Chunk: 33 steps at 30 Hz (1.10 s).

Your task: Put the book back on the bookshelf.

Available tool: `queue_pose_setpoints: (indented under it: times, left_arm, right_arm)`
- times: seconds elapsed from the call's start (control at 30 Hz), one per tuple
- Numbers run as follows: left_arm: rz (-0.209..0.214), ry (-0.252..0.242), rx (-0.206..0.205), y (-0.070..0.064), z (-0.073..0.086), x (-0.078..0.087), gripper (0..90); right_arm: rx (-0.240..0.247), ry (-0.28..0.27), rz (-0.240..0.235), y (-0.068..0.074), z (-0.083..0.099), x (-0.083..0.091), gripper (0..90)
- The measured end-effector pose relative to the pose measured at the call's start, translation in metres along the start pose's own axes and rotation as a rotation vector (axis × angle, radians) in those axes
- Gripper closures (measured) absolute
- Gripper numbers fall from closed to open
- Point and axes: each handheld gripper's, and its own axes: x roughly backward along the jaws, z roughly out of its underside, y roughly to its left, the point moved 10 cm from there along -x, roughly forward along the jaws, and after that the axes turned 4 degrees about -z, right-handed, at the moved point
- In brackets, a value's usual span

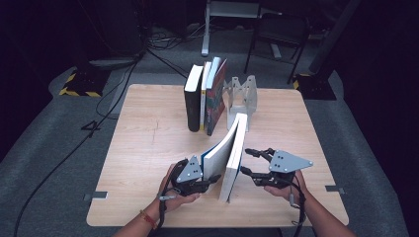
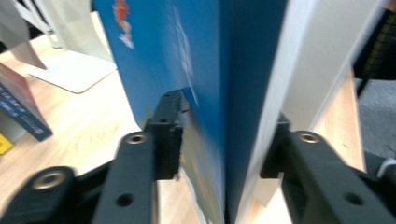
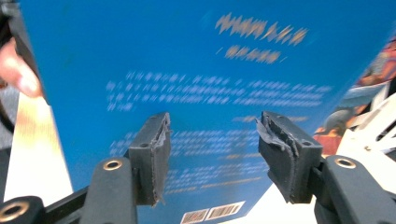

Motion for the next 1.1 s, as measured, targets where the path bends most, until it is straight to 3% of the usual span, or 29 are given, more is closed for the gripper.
queue_pose_setpoints:
  times: [0.13,0.17,0.2,0.27,0.33,0.43,0.57,0.67,0.8,1.07,1.1]
  left_arm:
    - [0.013,0.049,0.002,-0.006,0.013,-0.001,45.5]
    - [0.028,0.085,-0.009,-0.011,0.021,-0.003,41.2]
    - [0.028,0.085,-0.009,-0.011,0.021,-0.003,39.5]
    - [0.008,0.134,-0.033,-0.016,0.031,-0.007,34.9]
    - [0.029,0.158,-0.042,-0.023,0.035,-0.008,31.0]
    - [0.047,0.178,-0.050,-0.032,0.039,-0.012,25.2]
    - [0.039,0.187,-0.047,-0.042,0.037,-0.018,18.4]
    - [0.006,0.173,-0.031,-0.046,0.032,-0.023,15.6]
    - [-0.086,0.149,-0.004,-0.043,0.026,-0.030,15.7]
    - [-0.248,0.076,0.053,-0.037,0.021,-0.039,26.1]
    - [-0.251,0.067,0.059,-0.036,0.021,-0.039,27.5]
  right_arm:
    - [-0.006,0.019,-0.035,0.010,0.007,-0.005,44.0]
    - [-0.008,0.031,-0.043,0.013,0.011,-0.007,44.1]
    - [-0.008,0.031,-0.043,0.013,0.011,-0.007,44.1]
    - [-0.012,0.046,-0.051,0.015,0.016,-0.010,44.0]
    - [-0.012,0.057,-0.056,0.016,0.021,-0.013,43.9]
    - [-0.010,0.075,-0.058,0.017,0.026,-0.017,43.9]
    - [-0.011,0.097,-0.060,0.019,0.033,-0.023,43.5]
    - [-0.004,0.099,-0.049,0.018,0.036,-0.026,42.3]
    - [-0.010,0.099,-0.040,0.015,0.038,-0.029,39.5]
    - [-0.021,0.095,-0.025,0.011,0.040,-0.030,38.5]
    - [-0.023,0.094,-0.024,0.011,0.039,-0.030,38.5]
